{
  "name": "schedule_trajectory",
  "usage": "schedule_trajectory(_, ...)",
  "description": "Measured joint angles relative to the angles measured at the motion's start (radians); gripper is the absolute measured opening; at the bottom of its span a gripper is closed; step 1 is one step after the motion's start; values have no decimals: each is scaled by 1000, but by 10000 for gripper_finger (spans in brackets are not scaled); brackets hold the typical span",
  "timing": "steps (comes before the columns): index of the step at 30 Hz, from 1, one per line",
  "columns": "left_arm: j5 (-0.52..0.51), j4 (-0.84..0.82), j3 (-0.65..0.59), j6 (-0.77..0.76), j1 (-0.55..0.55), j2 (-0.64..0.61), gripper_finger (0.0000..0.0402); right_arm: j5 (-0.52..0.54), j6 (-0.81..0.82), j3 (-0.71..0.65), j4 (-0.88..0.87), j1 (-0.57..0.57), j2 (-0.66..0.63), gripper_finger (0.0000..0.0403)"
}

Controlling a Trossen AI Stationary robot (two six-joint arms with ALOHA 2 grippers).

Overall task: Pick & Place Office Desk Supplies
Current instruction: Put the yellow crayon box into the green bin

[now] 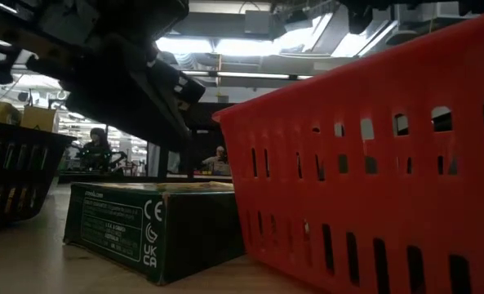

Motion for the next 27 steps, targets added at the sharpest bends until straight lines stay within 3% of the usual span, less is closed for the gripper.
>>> schedule_trajectory(10, 0, 8, 0, 40, 24, 0, 1, -110, 57, 0, 8, 116, -5, 20)
schedule_trajectory(12, 4, 35, 0, 41, 30, 0, 1, -95, 8, 0, -5, 125, 2, 20)
schedule_trajectory(17, 69, 111, 0, 49, 58, 5, 1, -18, 81, 0, -60, 147, 8, 20)
schedule_trajectory(27, 111, 131, -1, -18, 56, 100, 1, -270, 81, 0, -97, 168, 9, 20)
